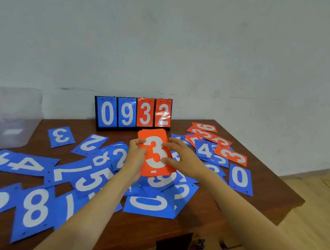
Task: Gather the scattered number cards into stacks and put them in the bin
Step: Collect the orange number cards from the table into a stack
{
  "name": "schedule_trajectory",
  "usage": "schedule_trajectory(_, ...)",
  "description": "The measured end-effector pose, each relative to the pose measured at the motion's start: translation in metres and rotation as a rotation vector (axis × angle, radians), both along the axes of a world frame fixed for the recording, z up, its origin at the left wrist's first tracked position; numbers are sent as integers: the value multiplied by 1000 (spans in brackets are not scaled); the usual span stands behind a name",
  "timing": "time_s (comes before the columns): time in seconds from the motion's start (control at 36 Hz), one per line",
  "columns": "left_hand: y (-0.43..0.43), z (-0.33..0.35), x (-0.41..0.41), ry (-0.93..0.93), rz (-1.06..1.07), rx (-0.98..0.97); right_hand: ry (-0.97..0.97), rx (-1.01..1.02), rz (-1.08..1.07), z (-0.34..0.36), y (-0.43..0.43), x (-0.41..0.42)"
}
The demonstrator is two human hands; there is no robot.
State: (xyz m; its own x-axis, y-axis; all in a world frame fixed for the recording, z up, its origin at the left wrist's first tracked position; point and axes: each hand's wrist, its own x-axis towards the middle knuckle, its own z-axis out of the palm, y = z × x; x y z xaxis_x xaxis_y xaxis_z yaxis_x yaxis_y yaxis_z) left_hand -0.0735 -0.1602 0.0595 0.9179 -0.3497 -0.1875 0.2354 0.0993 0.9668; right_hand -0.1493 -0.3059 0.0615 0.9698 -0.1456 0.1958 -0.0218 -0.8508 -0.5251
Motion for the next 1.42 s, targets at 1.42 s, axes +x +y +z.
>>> schedule_trajectory(1.42,-151,-39,23,41,-130,288,437,-491,-404,-72,-197,15)
